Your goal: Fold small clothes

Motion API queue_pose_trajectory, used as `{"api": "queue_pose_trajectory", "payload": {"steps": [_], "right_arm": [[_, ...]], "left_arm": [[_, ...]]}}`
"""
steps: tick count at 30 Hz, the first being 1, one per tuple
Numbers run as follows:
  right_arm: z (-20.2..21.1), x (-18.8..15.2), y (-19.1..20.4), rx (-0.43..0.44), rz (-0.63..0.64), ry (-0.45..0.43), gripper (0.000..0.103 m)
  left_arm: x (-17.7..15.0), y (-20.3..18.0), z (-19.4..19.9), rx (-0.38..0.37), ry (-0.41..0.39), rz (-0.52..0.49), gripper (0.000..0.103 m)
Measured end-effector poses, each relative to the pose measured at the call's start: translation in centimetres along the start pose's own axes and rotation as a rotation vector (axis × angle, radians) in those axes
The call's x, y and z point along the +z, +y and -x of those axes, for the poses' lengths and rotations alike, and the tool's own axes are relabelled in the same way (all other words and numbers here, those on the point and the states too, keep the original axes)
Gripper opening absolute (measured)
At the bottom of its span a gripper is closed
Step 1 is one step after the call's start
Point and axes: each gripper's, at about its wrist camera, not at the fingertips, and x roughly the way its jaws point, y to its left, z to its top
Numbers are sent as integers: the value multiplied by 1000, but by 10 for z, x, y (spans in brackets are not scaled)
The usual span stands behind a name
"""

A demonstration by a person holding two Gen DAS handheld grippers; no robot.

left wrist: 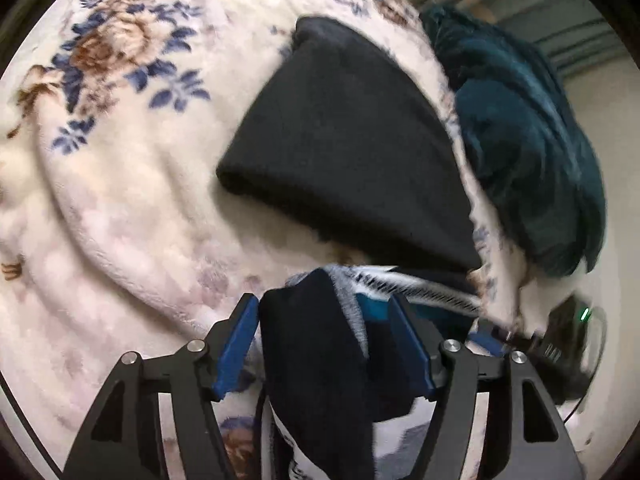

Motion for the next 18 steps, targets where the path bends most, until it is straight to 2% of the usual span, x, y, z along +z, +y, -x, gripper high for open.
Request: {"api": "queue_pose_trajectory", "payload": {"steps": [1, 3, 4, 5, 6, 7, 9, 10, 12, 14, 16, 18], "right_arm": [[-1, 3, 4, 0, 19, -8, 68], [-18, 18, 19, -4, 63, 11, 68], [-24, 22, 22, 6, 71, 17, 59], [-31, 28, 25, 11, 56, 1, 22], [-37, 35, 21, -23, 28, -2, 9], [-45, 42, 15, -69, -2, 0, 9], [-60, 51, 9, -100, -42, 39, 9], [-66, 53, 10, -118, -33, 72, 9], [-62, 53, 20, -149, 8, 68, 11], [-49, 47, 36, -191, 61, 49, 29], [-34, 35, 45, -182, 91, 30, 35], [-18, 14, 48, -172, 107, 36, 47]], "left_arm": [[0, -1, -6, -5, 6, -5, 64], [2, -4, -18, 24, 11, -29, 64], [4, -5, -25, 49, 17, -58, 64], [6, -5, -35, 85, 35, -90, 66], [8, -4, -43, 107, 51, -105, 66], [9, -2, -48, 109, 62, -107, 66], [10, -3, -45, 107, 67, -105, 66], [9, -5, -37, 101, 63, -99, 65], [0, -10, -11, 82, 27, -84, 64], [-17, -11, 14, 36, 6, -60, 64], [-38, -10, 29, 10, 12, -29, 64], [-57, -5, 26, -1, 60, 10, 65]]}}
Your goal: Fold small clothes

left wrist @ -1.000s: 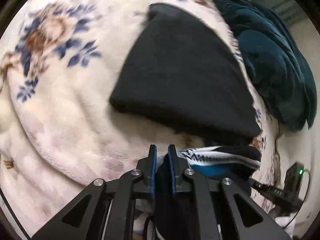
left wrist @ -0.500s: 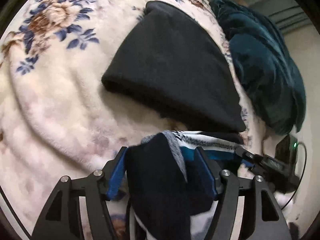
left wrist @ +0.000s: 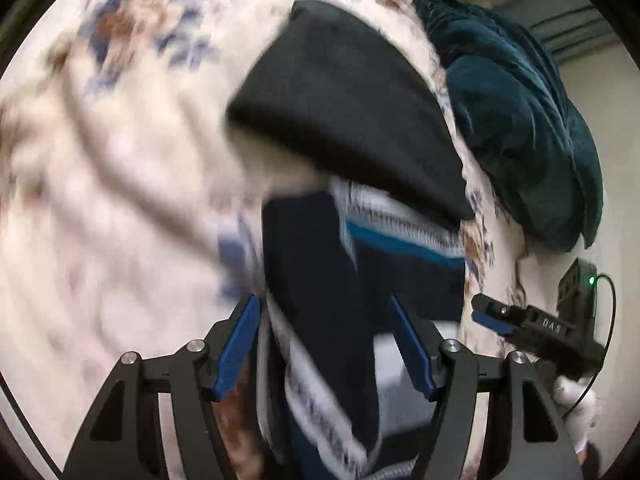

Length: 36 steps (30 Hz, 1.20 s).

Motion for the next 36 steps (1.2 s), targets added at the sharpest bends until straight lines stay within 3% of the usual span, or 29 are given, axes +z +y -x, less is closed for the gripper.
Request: {"api": "queue_pose_trajectory", "payload": {"steps": [1, 3, 4, 5, 7, 10, 11, 12, 13, 15, 18, 19, 20, 22, 25, 27, 28, 30, 31, 34, 36], "right_arm": [[7, -13, -3, 6, -5, 4, 55], [14, -39, -13, 12, -33, 21, 58], [13, -49, -17, 14, -53, 33, 58], [9, -66, -26, 21, -87, 60, 58], [-5, -91, -34, 51, -142, 113, 58], [-21, -115, -47, 101, -208, 147, 57], [-26, -123, -47, 93, -205, 134, 42], [-26, -127, -49, 61, -197, 110, 31], [-27, -130, -50, 22, -194, 101, 13], [-29, -133, -54, 30, -217, 112, 10], [-24, -136, -52, 70, -214, 128, 11], [-21, -138, -52, 79, -214, 131, 18], [-18, -141, -53, 89, -216, 140, 40], [-6, -147, -63, 121, -228, 147, 60], [-13, -160, -63, 140, -204, 203, 60], [-24, -171, -62, 144, -202, 246, 60], [-27, -175, -62, 155, -206, 252, 58], [-26, -179, -62, 151, -207, 206, 13], [-25, -181, -65, 121, -214, 199, 5], [-22, -183, -75, 66, -234, 176, 2], [-21, -184, -82, 96, -257, 182, 2]], "left_arm": [[-8, 4, -7, 11, 32, 20, 64], [-20, 11, -20, 9, 49, 40, 58], [-23, 13, -20, -4, 29, 37, 36], [-23, 12, -21, -2, 21, 19, 26], [-20, 10, -18, 94, -22, -73, 25], [-7, 16, -21, 143, -22, -89, 25], [-4, 13, -19, 153, -23, -106, 25], [-1, 10, -18, 142, -11, -115, 25], [-1, 9, -15, 133, -3, -106, 26], [-2, 9, -4, 81, 8, -49, 28], [-13, 14, 8, -22, 25, 44, 49], [-18, 15, 7, -46, 40, 65, 52], [-23, 14, 2, -42, 71, 72, 52], [-35, 13, -11, 24, 110, 41, 50], [-46, 6, -18, 139, 66, -87, 39], [-47, 4, -17, 195, 46, -163, 39], [-44, 8, -19, 204, 47, -171, 42], [-37, 12, -24, 209, 55, -180, 42], [-34, 13, -26, 209, 56, -182, 42], [-34, 8, -19, 193, 48, -161, 42], [-36, 6, -1, 193, 20, -130, 42]]}}
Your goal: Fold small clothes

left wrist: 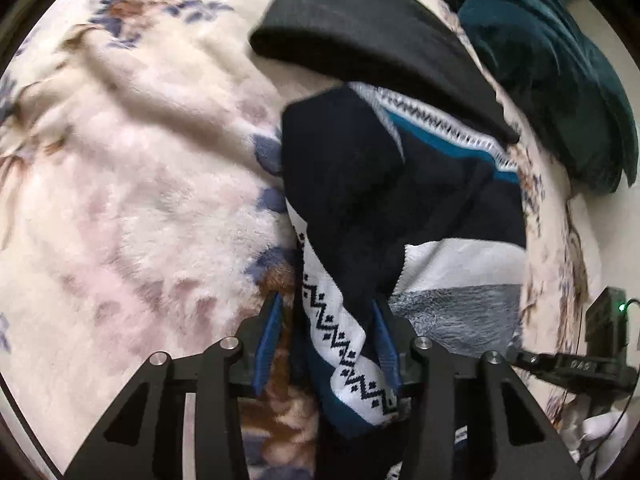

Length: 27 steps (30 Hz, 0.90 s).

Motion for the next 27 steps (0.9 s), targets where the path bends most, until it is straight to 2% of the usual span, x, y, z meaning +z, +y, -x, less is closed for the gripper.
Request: {"api": "queue_pose_trajectory", "payload": {"steps": [1, 3, 4, 5, 6, 7, 8, 9, 13, 17, 20, 24, 27], "right_arm": [[1, -2, -2, 26, -6, 6, 2], [12, 1, -11, 37, 7, 21, 4], [16, 3, -11, 42, 6, 32, 5], [21, 2, -15, 63, 6, 38, 13], [28, -1, -17, 77, 10, 39, 23], [36, -3, -20, 79, 15, 30, 51], [47, -11, -23, 89, 24, 9, 71], [55, -17, -24, 94, 31, 0, 75], [82, -52, -36, 97, 17, 27, 76], [103, -103, -52, 124, -9, 72, 76], [102, -134, -61, 111, 2, 115, 76], [85, -182, -95, 76, -9, 195, 76], [66, -219, -119, 57, -6, 248, 76]], "left_arm": [[-3, 4, 8, -18, -10, 27, 42], [-11, 7, 23, -86, -21, 82, 55], [-17, 7, 32, -107, -39, 96, 71], [-24, 4, 42, -104, -61, 96, 86], [-32, 1, 49, -99, -70, 92, 90], [-40, -3, 56, -99, -71, 90, 91], [-50, -5, 62, -101, -63, 94, 92], [-60, -3, 69, -109, -55, 102, 92], [-110, 1, 88, -131, -7, 134, 92], [-171, -3, 91, -126, 58, 181, 92], [-226, 5, 88, -52, 111, 185, 92], [-291, 23, 69, 20, 191, 217, 91], [-325, 30, 53, 66, 247, 213, 91]]}}
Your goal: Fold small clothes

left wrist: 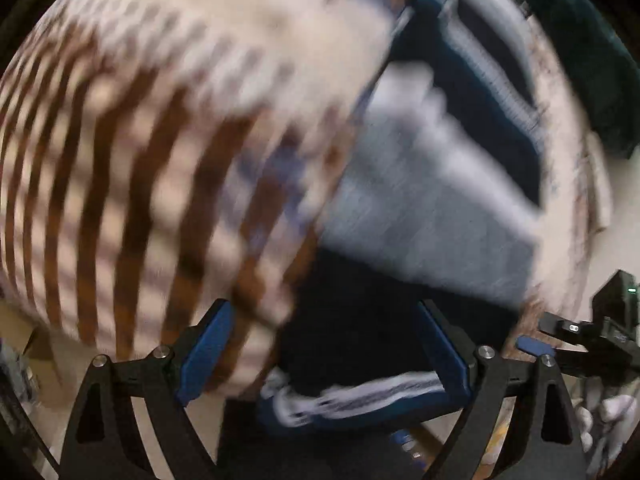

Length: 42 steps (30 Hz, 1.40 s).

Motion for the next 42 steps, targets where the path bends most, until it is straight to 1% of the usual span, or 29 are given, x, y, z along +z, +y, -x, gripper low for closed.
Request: {"api": "queue_pose_trajectory", "payload": {"steps": [2, 4, 7, 8, 11, 12, 13, 14, 15, 16, 17, 18, 19, 20, 21, 22, 23, 26, 29, 31, 33, 36, 37, 39, 42], "right_arm": [[-19, -17, -15, -8, -10, 28, 76], [-38, -36, -31, -16, -14, 53, 76], [-62, -49, -40, -31, -5, 81, 76], [-72, -54, -45, -21, -4, 86, 76], [-85, -63, -51, 23, 21, 61, 76], [-89, -64, -52, 35, 29, 54, 76], [-91, -66, -51, 48, 38, 44, 76], [-93, -68, -51, 64, 54, 35, 77], [-96, -71, -51, 74, 71, 24, 77], [-97, -73, -50, 90, 89, 12, 77], [-98, -75, -49, 103, 100, 8, 76], [-100, -78, -46, 122, 116, 5, 73], [-100, -82, -45, 145, 128, 6, 56], [-100, -85, -45, 153, 132, 9, 33], [-98, -89, -45, 158, 132, 4, 25], [-95, -92, -46, 196, 122, 0, 15], [-89, -94, -44, 232, 116, -3, 10], [-71, -104, -33, 270, 140, -31, 9], [-45, -108, -14, 316, 162, -65, 9], [-24, -98, -6, 347, 170, -85, 9], [2, -90, 8, 385, 185, -118, 9], [40, -69, 34, 433, 204, -180, 8], [53, -57, 46, 448, 211, -208, 8], [68, -32, 69, 465, 212, -248, 8], [92, 29, 104, 449, 221, -341, 8]], "left_arm": [[-12, 1, -14, 8, 30, -22, 91], [-20, -4, -20, 3, 41, -60, 91], [-24, -8, -26, -2, 31, -95, 91], [-24, -9, -26, -6, 27, -95, 91], [-27, -10, -23, -32, -9, -111, 91], [-30, -9, -20, -44, -21, -122, 88], [-34, -11, -18, -44, -37, -141, 69], [-38, -14, -17, -42, -42, -157, 48], [-41, -16, -16, -53, -47, -172, 39], [-46, -21, -14, -65, -55, -180, 26], [-51, -26, -10, -68, -72, -187, 22], [-54, -27, -7, -73, -83, -188, 19], [-56, -28, -1, -91, -90, -179, 17], [-51, -30, 2, -112, -102, -164, 16], [-48, -28, 12, -126, -114, -156, 16], [-47, -29, 21, -145, -125, -149, 16], [-47, -32, 30, -165, -140, -143, 16], [-44, -38, 60, -213, -185, -121, 16], [-34, -42, 93, -286, -238, -79, 16], [-14, -49, 112, -350, -276, -50, 16], [12, -60, 127, -408, -315, -25, 16], [66, -81, 142, -486, -370, -17, 16], [93, -92, 144, -497, -392, -24, 16], [135, -107, 143, -515, -417, -30, 16], [215, -127, 135, -513, -434, -38, 16]]}}
